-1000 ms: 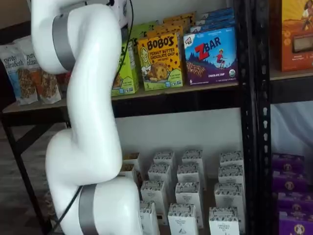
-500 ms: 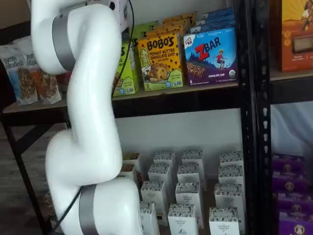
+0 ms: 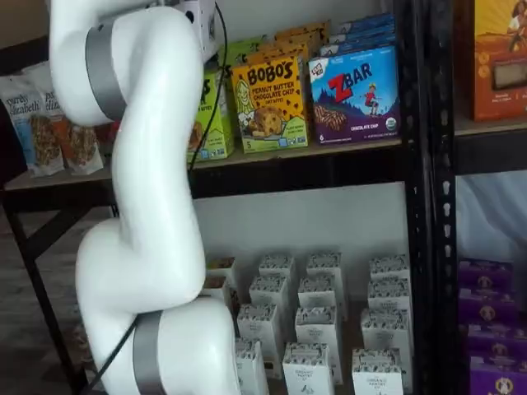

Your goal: Pick the green box on the top shelf, the fourth from the left

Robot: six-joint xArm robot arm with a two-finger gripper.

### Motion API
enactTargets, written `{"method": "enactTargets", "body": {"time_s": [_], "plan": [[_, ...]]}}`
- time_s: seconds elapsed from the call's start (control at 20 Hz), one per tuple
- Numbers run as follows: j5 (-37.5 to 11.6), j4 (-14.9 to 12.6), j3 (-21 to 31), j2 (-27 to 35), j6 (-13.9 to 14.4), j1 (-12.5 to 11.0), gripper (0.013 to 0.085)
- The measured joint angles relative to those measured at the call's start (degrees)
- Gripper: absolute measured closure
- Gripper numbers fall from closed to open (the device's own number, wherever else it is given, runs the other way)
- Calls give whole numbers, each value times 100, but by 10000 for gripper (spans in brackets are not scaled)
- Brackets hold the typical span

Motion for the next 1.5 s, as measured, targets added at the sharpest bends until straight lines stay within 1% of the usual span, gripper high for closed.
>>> {"method": "enactTargets", "body": {"time_s": [0.4,0.5,0.55,0.6,0.65,0.7,0.75,0.8,1.0,1.05,1.1,1.15,1.2,1.25,1.45,1.5], "plan": [[-245,-70,291,-125,11,43,130],[-315,-46,350,-155,9,42,210],[-332,-35,364,-163,7,39,210],[-342,-28,372,-168,4,37,250],[-349,-23,379,-173,2,34,250],[-354,-21,385,-178,0,31,290],[-357,-16,389,-183,-3,27,290],[-357,-14,391,-185,-6,25,330],[-247,-25,321,-148,-17,11,330],[-278,-15,348,-168,-21,6,370],[-293,-5,363,-179,-24,2,370],[-295,1,367,-183,-25,0,410],[-297,6,371,-187,-25,-1,410],[-298,10,373,-189,-26,-1,450],[-257,-1,346,-179,-13,11,450],[-275,0,360,-189,-11,13,490]]}}
